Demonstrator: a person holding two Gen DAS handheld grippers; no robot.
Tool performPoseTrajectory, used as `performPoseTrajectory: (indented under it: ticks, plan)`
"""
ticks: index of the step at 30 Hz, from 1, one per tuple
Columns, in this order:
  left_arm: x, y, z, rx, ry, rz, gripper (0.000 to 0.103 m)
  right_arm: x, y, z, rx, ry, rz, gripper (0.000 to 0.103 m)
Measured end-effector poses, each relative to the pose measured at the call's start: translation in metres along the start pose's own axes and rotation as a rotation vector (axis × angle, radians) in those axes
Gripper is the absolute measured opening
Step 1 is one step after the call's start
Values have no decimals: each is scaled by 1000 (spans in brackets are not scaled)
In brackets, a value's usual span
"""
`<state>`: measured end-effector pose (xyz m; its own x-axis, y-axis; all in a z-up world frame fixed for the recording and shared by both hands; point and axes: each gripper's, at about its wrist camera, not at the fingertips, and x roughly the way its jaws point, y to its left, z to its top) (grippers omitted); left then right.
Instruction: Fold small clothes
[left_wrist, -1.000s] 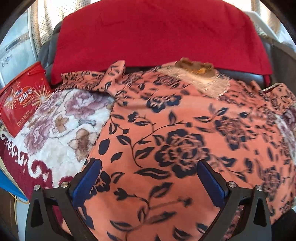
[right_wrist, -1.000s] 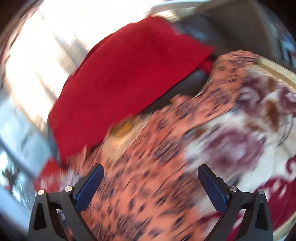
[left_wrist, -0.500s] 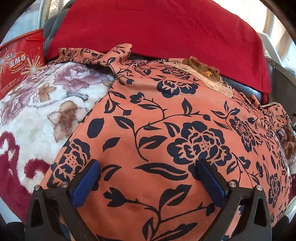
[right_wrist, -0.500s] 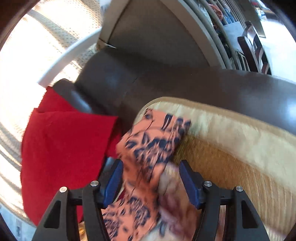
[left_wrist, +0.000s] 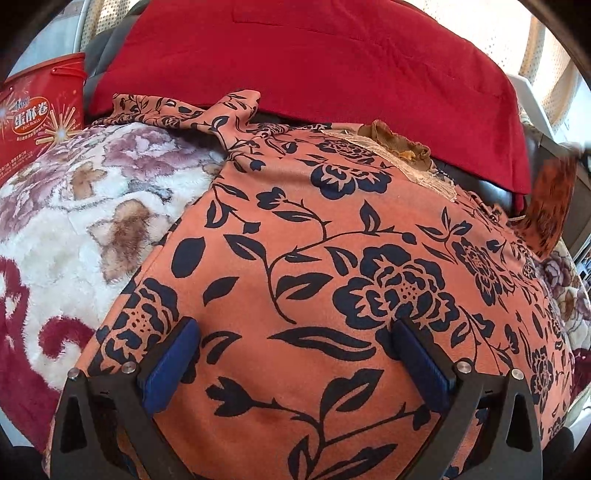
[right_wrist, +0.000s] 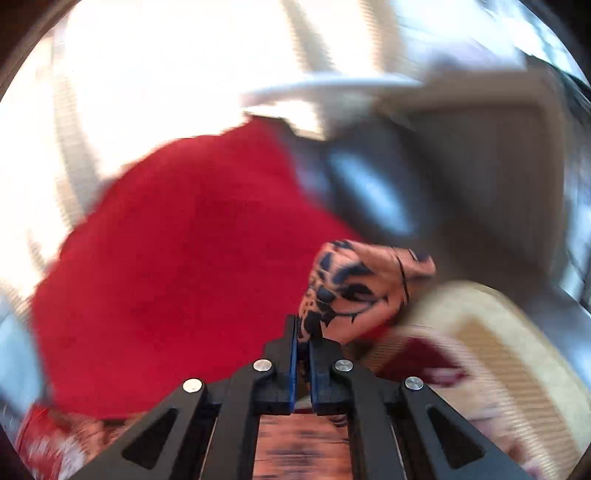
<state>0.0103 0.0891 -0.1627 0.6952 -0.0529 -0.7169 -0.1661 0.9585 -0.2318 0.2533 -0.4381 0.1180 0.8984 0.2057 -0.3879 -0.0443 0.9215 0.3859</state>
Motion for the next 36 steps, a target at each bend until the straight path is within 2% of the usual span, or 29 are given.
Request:
performPoseTrajectory:
  ticks: [4, 6, 7, 10, 12, 14, 16, 17, 18, 20, 22, 26, 29, 31, 33, 35, 36]
  plan:
    - [0, 1, 0, -3, 2, -8, 103, -10, 126, -27, -77, 22, 221, 5]
    - [-1, 2, 1, -7, 5, -14, 103, 0, 181, -59, -89, 71, 301, 7]
    - [-1, 2, 1, -10, 7, -18, 103, 10, 195, -76, -75, 103, 322, 7]
    - [-1, 4, 2, -12, 14, -26, 103, 63, 231, -151, -12, 301, 369, 8]
    - [-2, 5, 3, -13, 20, -34, 103, 108, 241, -194, -24, 448, 364, 10]
    - [-3, 6, 3, -16, 27, -45, 103, 131, 239, -229, -29, 569, 340, 18]
    - [-5, 8, 5, -18, 38, -57, 103, 137, 221, -250, 3, 623, 303, 41]
    - [-7, 9, 6, -22, 44, -66, 103, 133, 210, -251, 25, 639, 302, 81]
    - [-11, 11, 8, -31, 49, -78, 103, 126, 202, -248, 51, 624, 319, 96]
    - [-22, 15, 15, -62, 32, -97, 103, 102, 180, -238, 72, 556, 347, 96]
    - [-36, 17, 28, -107, -16, -147, 103, 71, 154, -230, 68, 479, 356, 96]
    - [-38, 10, 79, -142, -31, -267, 103, 45, 129, -249, 50, 442, 357, 96]
    - [-6, 4, 129, -177, 10, -333, 103, 36, 108, -264, 60, 449, 353, 96]
    - [32, 3, 159, -226, 93, -365, 103, 39, 95, -279, 78, 450, 361, 96]
    - [67, 4, 178, -278, 176, -351, 101, 37, 89, -288, 89, 437, 377, 95]
    - [96, 2, 190, -283, 227, -320, 96, 33, 85, -292, 87, 416, 395, 95]
    - [110, 1, 191, -292, 262, -291, 89, 32, 84, -293, 85, 408, 404, 95]
